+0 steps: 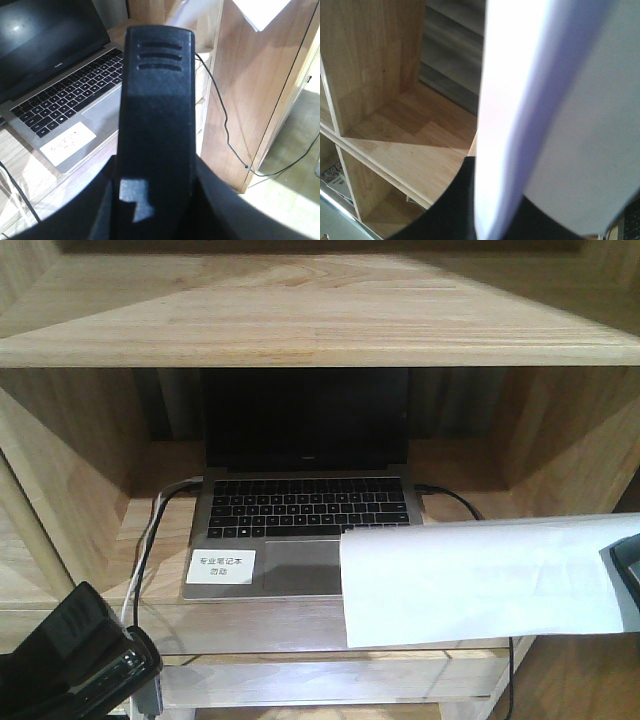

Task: Grab stapler and paper to desk for stapling
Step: 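Pull the paper off the shelf toward the robot with the right gripper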

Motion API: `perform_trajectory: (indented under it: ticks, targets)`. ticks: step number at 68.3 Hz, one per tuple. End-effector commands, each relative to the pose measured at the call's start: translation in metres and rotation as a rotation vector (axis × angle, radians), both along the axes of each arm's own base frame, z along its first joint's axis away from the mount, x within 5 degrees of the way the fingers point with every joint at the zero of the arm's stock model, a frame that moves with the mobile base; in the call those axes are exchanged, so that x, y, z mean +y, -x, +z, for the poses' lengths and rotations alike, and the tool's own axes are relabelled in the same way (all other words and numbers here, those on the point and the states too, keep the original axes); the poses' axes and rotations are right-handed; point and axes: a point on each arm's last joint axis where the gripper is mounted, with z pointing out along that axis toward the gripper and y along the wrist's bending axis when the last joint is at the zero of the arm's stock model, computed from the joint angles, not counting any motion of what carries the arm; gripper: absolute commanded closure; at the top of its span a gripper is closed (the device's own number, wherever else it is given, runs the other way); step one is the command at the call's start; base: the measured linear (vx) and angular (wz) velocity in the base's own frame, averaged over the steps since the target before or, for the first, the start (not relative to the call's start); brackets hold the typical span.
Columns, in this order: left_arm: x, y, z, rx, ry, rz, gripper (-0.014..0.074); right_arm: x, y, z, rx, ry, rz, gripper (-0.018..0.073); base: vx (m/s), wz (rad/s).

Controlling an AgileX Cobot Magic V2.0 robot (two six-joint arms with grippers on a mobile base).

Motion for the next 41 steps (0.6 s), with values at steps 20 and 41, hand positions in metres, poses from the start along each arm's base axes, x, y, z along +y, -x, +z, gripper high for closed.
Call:
perform_trajectory:
  ticks: [20,41]
  targets:
    - [-0.0003,-0.0038,0.0184,-0.072,0.099,0.043,0.0603,0.0009,0.0012,0.013,-0.075,-0.022,0.02,0.0566,0.0,0.0]
    - [-0.0003,-0.0038,0.0184,-0.072,0.099,0.043,0.0603,0.0032,0.0001,0.0084,-0.133,0.214,-0.053,0.0564,0.0,0.0]
